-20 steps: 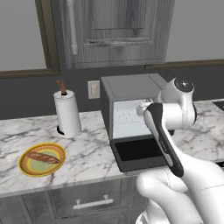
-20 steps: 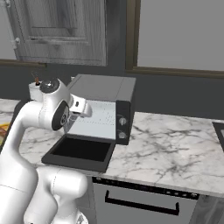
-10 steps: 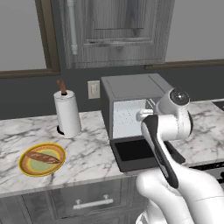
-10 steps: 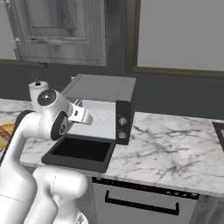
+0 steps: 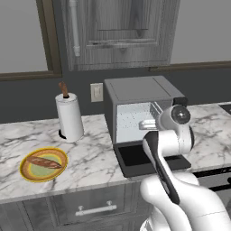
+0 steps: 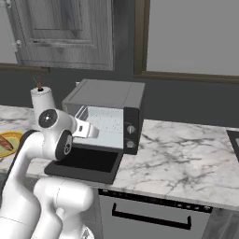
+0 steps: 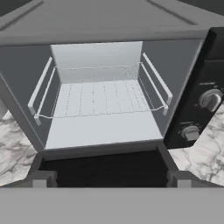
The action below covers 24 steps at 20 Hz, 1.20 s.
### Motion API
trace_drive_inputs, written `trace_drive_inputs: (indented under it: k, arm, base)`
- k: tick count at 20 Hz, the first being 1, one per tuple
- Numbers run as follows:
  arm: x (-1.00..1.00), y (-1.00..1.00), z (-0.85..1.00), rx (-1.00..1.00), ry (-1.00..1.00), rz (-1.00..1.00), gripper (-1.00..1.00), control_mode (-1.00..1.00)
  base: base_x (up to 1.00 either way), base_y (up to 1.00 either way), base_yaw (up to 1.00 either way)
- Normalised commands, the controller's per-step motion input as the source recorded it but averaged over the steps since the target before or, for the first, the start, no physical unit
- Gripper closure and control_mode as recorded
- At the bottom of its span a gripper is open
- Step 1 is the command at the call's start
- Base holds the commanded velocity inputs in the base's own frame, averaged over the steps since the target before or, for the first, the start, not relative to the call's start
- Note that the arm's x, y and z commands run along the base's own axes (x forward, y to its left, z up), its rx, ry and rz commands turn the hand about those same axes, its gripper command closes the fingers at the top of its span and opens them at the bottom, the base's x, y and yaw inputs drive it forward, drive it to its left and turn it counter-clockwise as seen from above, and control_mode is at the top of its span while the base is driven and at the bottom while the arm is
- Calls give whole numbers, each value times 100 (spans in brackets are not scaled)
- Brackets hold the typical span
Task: Pull the toaster oven rack outwards. Pick up the baguette from the plate and place it on the toaster oven rack. Close the toaster oven door fully and set the temperature to the lowest setting.
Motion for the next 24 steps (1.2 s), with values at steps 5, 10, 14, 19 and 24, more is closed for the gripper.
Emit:
trace_drive_inputs:
  k: [5,10,14,19,24]
  arm:
    - [28,0,-9,0,-1,0,-100,-100]
    - [33,0,-9,0,0,0,-100,-100]
    - [33,0,-2,0,0,0,-100,-100]
    - [34,0,0,0,0,0,-100,-100]
    - [39,0,-18,0,0,-1,-100,-100]
  base:
    - [0,0,0]
    - [0,0,0]
    - [0,0,0]
    - [0,0,0]
    - [0,0,0]
